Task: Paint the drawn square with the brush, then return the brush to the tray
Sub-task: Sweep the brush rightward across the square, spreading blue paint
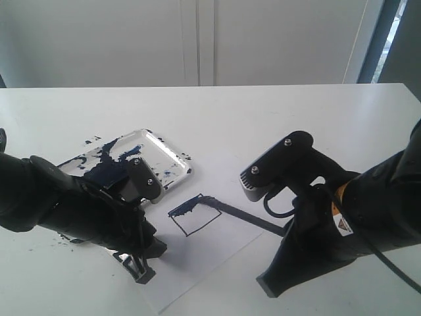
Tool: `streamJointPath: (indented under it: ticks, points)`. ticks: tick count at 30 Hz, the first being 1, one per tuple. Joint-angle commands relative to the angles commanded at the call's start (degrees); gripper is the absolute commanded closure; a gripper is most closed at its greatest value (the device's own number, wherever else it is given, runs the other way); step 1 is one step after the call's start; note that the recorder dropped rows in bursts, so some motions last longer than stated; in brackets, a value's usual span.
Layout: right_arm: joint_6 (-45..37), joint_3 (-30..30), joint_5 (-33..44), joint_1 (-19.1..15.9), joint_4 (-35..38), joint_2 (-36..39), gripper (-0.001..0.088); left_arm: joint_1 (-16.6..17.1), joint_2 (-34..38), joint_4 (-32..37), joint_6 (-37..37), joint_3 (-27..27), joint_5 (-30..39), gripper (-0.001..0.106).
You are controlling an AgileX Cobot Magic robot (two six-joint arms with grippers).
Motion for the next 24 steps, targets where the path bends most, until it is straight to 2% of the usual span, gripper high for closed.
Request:
streamJointPath:
  ticks: [4,15,24]
  points:
    - [-0.8,0.0,-0.1,0.0,1.6,0.0,0.0868,0.0,0.0,0.0,0.0,0.0,0.0,0.058]
    - [-9.8,0.0,-0.5,0.0,12.2,0.0,0.0868,0.0,0.0,0.0,0.0,0.0,-0.7,0.058]
    - [-12.6,0.0,-0.4,0.0,15.4,0.0,0.0868,0.0,0.0,0.0,0.0,0.0,-0.7,0.058]
